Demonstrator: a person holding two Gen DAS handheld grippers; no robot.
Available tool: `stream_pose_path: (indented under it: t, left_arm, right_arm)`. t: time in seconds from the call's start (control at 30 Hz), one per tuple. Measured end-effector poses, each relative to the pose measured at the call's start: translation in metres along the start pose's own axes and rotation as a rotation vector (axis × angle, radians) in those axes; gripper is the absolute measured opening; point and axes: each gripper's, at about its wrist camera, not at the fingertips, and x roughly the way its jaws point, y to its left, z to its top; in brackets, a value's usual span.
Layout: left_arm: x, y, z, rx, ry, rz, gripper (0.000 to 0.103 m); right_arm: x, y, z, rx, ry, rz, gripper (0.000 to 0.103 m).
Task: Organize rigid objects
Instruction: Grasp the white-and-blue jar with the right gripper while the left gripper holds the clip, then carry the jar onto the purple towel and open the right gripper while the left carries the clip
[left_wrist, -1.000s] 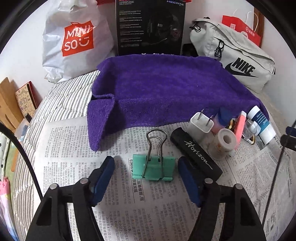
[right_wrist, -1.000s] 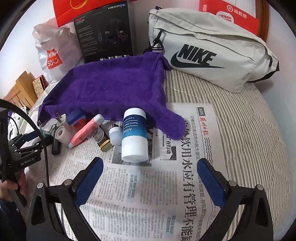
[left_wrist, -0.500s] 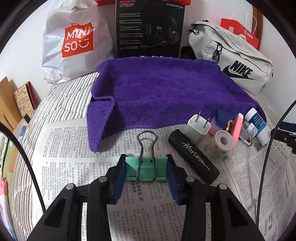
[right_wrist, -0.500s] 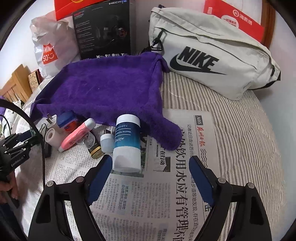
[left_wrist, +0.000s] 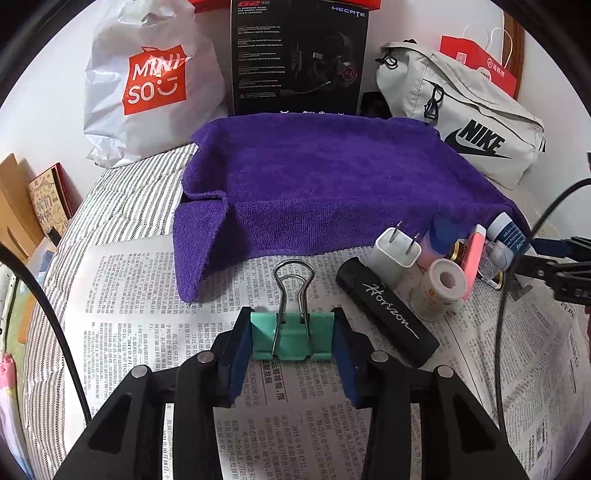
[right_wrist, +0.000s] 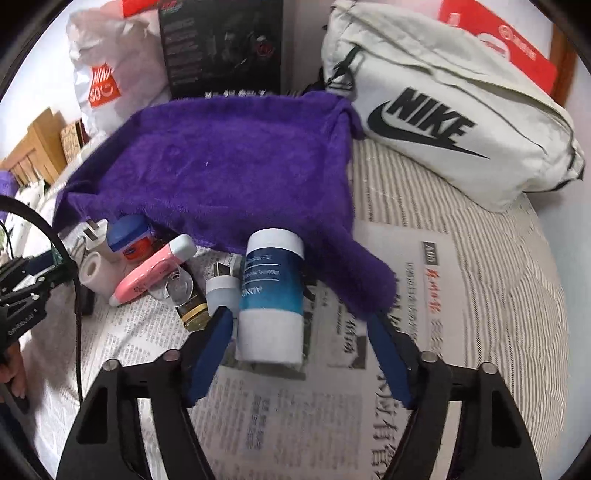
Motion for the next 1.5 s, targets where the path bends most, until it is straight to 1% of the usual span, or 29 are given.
stream_pose_path:
  t: [0.07,0.1,0.13,0.17,0.23,0.3,0.4,0.53,0.63,0.77,0.9,1.07,1.1,1.2,1.43,1.5]
  left_arm:
    - [0.0,0.001,0.0,0.0,0.0,0.0,0.039]
    - [0.0,0.0,0.0,-0.001,0.0,-0.001,0.039]
    - [0.0,0.0,0.0,0.0,0.0,0.0,0.039]
    - [0.0,0.0,0.0,0.001,0.0,0.001,0.039]
    - [0.001,0.0,0.0,0.003,0.0,0.003,0.039]
    - [0.001,0.0,0.0,0.002,0.0,0.003,0.039]
    - [0.001,0.0,0.0,0.003,0.0,0.003,0.039]
    - [0.001,0.0,-0.001,0.002,-0.001,0.003,0.039]
    - [0.001,0.0,-0.001,0.003,-0.001,0.004,0.039]
    - [0.001,0.001,-0.001,0.002,-0.001,0.003,0.039]
    - [0.001,0.001,0.0,0.003,-0.001,0.004,0.039]
    - [-0.002,0.003,-0.001,-0.001,0.014,-0.013,0.039]
    - [-0.005,0.007,-0.002,-0.019,0.026,-0.025,0.039]
    - [-0.018,0.013,-0.002,-0.062,0.024,-0.055,0.039]
    - [-0.043,0.02,0.009,-0.099,0.017,-0.036,0.039]
    - [-0.048,0.021,0.015,-0.105,0.019,-0.043,0.039]
  right_arm:
    - [0.005,0.0,0.003,0.007,0.011,0.027,0.053]
    - [0.007,0.001,0.004,0.015,0.017,0.047,0.049]
    - [0.008,0.002,0.005,0.019,0.02,0.064,0.043]
    - [0.009,0.004,0.005,0.018,0.021,0.067,0.041]
    - [0.013,0.008,0.005,0.005,0.026,0.05,0.041]
    - [0.014,0.012,0.006,-0.001,0.006,0.04,0.041]
    - [0.016,0.014,0.008,-0.001,-0.01,0.042,0.038]
    - [0.016,0.014,0.005,0.003,-0.038,0.049,0.038]
    - [0.012,0.012,0.0,0.0,-0.024,0.049,0.038]
    - [0.011,0.009,-0.004,0.018,-0.031,0.057,0.038]
    - [0.006,0.01,-0.007,-0.014,-0.013,0.057,0.038]
    - [-0.01,0.007,-0.008,-0.019,-0.032,0.071,0.038]
    - [-0.015,0.005,-0.008,-0.018,-0.037,0.072,0.038]
    - [-0.025,0.003,-0.008,-0.018,-0.035,0.087,0.038]
    - [-0.043,0.01,-0.004,-0.044,-0.048,0.145,0.038]
    - [-0.047,0.013,-0.002,-0.055,-0.056,0.148,0.038]
